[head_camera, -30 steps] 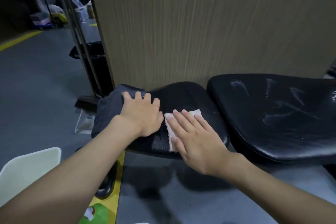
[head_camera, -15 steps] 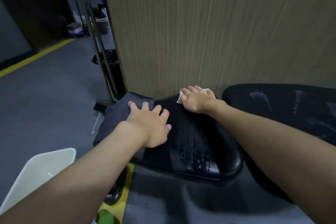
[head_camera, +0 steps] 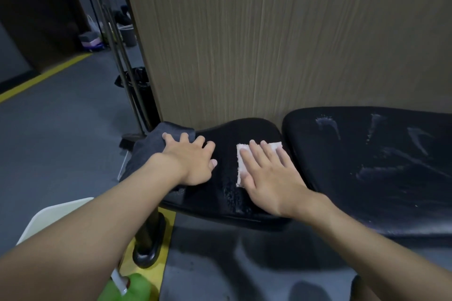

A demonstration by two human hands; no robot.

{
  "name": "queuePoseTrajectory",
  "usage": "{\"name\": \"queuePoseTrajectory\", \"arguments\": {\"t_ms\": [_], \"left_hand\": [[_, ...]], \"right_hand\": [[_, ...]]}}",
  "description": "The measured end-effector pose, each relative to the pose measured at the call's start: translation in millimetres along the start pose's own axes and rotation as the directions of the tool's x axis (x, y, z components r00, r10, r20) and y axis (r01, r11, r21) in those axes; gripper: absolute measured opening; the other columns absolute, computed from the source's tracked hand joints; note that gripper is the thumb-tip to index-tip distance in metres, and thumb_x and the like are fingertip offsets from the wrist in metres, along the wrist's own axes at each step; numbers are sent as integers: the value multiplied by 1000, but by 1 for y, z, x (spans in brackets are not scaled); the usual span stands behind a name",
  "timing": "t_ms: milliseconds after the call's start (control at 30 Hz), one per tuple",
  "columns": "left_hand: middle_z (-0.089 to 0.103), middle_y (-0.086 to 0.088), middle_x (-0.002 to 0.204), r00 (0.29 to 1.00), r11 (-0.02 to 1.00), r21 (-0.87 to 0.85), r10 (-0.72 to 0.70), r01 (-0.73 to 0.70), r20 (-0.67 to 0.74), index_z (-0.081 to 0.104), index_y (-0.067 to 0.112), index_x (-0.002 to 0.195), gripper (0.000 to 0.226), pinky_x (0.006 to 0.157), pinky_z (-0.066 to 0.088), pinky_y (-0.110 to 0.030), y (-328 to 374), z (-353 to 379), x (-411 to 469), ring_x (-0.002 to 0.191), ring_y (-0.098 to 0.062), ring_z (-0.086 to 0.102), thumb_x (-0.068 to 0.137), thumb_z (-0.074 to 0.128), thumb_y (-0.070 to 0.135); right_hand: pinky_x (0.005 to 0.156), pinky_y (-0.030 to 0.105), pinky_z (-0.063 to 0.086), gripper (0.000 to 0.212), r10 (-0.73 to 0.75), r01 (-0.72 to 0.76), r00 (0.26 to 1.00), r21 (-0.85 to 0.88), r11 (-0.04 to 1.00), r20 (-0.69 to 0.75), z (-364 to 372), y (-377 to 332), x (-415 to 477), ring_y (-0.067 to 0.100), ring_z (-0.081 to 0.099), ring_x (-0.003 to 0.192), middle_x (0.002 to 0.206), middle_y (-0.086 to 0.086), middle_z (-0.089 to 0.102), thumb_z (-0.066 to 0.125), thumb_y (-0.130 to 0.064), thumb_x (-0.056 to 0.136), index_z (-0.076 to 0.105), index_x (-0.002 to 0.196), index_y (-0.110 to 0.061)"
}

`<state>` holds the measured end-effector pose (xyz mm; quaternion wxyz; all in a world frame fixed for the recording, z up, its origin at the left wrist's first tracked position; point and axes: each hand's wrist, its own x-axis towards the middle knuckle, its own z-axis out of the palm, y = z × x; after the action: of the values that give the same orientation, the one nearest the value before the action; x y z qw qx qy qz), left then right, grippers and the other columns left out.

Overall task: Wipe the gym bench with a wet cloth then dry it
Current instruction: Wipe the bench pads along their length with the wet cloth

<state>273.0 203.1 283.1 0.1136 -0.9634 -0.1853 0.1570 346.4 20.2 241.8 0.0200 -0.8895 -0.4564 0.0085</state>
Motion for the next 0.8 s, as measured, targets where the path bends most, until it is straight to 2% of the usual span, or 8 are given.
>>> {"name": "queuePoseTrajectory", "arguments": {"t_ms": [167, 300, 400, 467, 533, 667, 733, 800], "left_hand": [[20, -5, 160, 1000, 999, -32, 2, -1, 12, 24, 22, 150, 60, 108, 8, -74, -2, 0, -2, 145, -41, 15, 100, 21, 54], [-7, -1, 166, 984, 997, -82, 13, 2, 180, -3, 25, 157, 97, 112, -7, -70, -6, -8, -2, 150, -36, -9, 85, 29, 81], [-14, -1, 164, 973, 996, -88, 38, -19, 226, -10, 23, 156, 111, 110, -10, -71, -8, -9, 1, 149, -37, -15, 77, 36, 87], [-15, -2, 164, 976, 996, -83, 41, -23, 214, -11, 22, 156, 112, 110, -11, -72, -7, -7, 1, 149, -38, -15, 77, 37, 86], [-15, -2, 164, 978, 996, -86, 43, -26, 205, -12, 22, 155, 111, 110, -10, -72, -7, -4, 1, 149, -38, -16, 78, 37, 85], [-15, -1, 164, 981, 997, -69, 34, -21, 193, -12, 22, 155, 110, 111, -8, -71, -6, -4, 1, 149, -37, -15, 79, 37, 84], [-15, -1, 164, 980, 998, -67, 27, -14, 195, -12, 22, 156, 110, 111, -8, -72, -5, -5, 1, 149, -37, -15, 79, 37, 84], [-15, -1, 164, 980, 998, -67, 26, -12, 198, -12, 23, 156, 110, 111, -8, -71, -5, -5, 1, 149, -37, -15, 79, 37, 84]], "right_hand": [[121, 50, 13, 72, -21, 21, 998, -9, 1000, -65, 12, -3, -41, 31, 16, 152, 164, 10, 22, 6, -47, 95, 25, 157, -16], [123, 45, 0, 79, -11, 11, 1000, 9, 1000, -8, 6, 6, -18, 25, -3, 154, 168, 4, 2, -9, -51, 88, 6, 159, -22], [123, 47, 1, 62, 71, -70, 997, 84, 994, -9, 2, 20, 25, 25, -2, 153, 168, 3, 3, 9, -46, 101, 8, 159, -23], [122, 48, 3, 57, 116, -118, 993, 140, 983, 23, 0, 30, 59, 25, 0, 153, 167, 4, 5, 19, -42, 104, 12, 158, -24], [122, 49, 5, 57, 135, -148, 988, 191, 970, 78, -1, 42, 94, 26, 1, 153, 167, 3, 8, 19, -42, 102, 16, 157, -25], [117, 46, 19, 49, 158, -186, 978, 232, 955, 133, -5, 56, 134, 25, 22, 145, 150, 0, 35, 21, -45, 97, 38, 138, -25], [115, 45, 20, 46, 152, -178, 980, 223, 958, 130, -6, 56, 136, 24, 24, 142, 144, -1, 38, 20, -44, 97, 40, 134, -25], [117, 45, 16, 52, 133, -151, 986, 189, 970, 102, -3, 53, 126, 25, 18, 146, 154, 1, 30, 17, -42, 98, 32, 145, -24]]}}
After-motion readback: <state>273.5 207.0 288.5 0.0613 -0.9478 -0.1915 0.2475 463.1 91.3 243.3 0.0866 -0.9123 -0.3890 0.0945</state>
